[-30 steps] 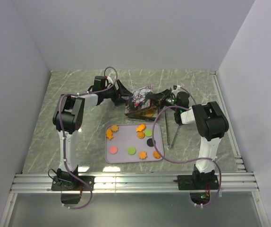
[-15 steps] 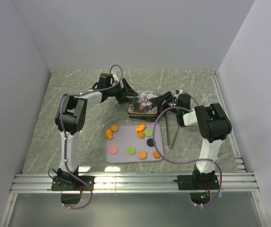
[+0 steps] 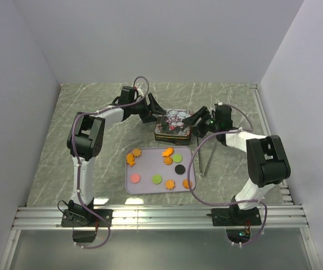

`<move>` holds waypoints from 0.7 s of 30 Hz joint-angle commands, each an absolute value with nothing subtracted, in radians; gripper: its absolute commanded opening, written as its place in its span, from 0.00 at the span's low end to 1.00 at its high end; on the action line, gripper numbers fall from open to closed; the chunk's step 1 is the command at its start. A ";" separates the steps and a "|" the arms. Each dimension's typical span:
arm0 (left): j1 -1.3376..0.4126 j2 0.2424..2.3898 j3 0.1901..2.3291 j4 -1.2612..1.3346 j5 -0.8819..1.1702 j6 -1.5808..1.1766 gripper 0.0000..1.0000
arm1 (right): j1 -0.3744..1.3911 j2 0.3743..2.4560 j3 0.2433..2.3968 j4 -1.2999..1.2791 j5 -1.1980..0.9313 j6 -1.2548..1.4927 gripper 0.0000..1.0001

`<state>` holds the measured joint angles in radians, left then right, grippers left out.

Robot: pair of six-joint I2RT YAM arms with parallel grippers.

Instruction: Pack the cookies

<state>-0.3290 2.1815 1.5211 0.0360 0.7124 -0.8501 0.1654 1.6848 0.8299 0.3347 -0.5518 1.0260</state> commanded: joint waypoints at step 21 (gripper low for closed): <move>-0.373 2.135 1.614 -0.077 0.672 -0.738 0.80 | 0.156 1.448 0.930 -0.002 -0.464 0.807 0.44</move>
